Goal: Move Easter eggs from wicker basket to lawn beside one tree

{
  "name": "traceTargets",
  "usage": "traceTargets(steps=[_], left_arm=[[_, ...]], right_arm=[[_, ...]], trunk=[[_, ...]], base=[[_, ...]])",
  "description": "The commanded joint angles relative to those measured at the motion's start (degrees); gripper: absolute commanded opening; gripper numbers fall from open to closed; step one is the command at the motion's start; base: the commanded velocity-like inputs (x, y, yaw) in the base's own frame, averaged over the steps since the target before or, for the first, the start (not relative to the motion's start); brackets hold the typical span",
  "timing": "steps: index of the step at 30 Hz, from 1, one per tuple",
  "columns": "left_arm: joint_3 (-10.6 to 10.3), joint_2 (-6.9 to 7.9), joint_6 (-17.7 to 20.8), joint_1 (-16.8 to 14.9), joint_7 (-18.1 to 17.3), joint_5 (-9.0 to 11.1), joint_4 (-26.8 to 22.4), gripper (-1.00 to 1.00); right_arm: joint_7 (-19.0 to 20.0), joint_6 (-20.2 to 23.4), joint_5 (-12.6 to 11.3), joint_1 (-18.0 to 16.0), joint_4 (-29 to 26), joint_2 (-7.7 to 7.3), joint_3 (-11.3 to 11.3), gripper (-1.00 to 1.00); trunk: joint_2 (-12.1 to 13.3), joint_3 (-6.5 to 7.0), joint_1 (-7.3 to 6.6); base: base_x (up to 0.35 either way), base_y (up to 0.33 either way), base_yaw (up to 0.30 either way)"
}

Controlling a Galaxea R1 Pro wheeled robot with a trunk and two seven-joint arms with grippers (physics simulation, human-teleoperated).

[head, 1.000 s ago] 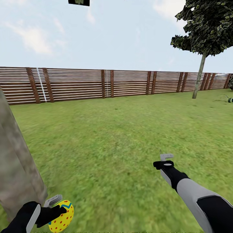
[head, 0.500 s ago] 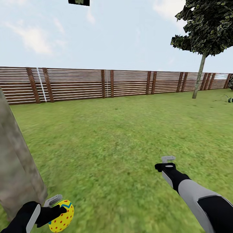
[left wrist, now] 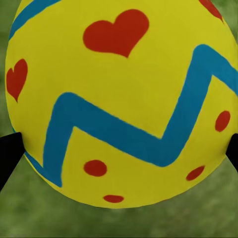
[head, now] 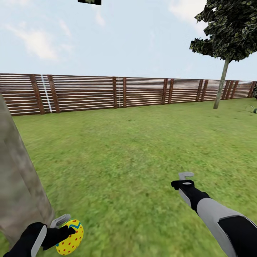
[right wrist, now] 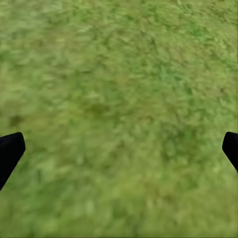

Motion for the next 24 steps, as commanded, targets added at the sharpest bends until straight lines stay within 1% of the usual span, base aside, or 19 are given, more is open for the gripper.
traceTargets(steps=[1,4,8,13,17,24], left_arm=[[0.12,-0.01,0.29,-0.03,-0.07,0.26,-0.01,-1.0],[0.13,-0.01,0.29,-0.03,-0.07,0.26,-0.01,-1.0],[0.13,-0.01,0.29,-0.03,-0.05,0.26,-0.01,-1.0],[0.13,-0.06,0.29,-0.03,-0.05,0.26,-0.01,-1.0],[0.13,-0.12,0.29,-0.03,-0.07,0.26,-0.01,-1.0],[0.13,-0.36,0.29,-0.03,-0.07,0.26,-0.01,-1.0]], right_arm=[[-0.3,0.36,-0.6,-0.02,-0.1,-0.01,0.5,1.0],[-0.34,0.36,-0.54,-0.02,-0.08,0.05,0.51,1.0],[-0.34,0.36,-0.52,-0.02,-0.07,0.07,0.51,1.0],[-0.34,0.36,-0.52,-0.02,-0.07,0.08,0.51,1.0],[-0.34,0.36,-0.51,-0.02,-0.01,0.09,0.51,1.0],[-0.34,0.36,-0.51,-0.02,0.02,0.1,0.51,1.0]], trunk=[[-0.03,-0.06,-0.01],[-0.03,-0.06,-0.01],[-0.03,-0.06,-0.01],[-0.03,-0.06,-0.01],[-0.03,-0.06,-0.01],[-0.03,-0.06,-0.01]], base=[[0.0,0.148,0.0],[0.0,0.088,0.0],[0.05,0.211,0.0],[0.031,0.041,0.0],[0.189,0.189,0.0],[0.022,0.019,0.0]])
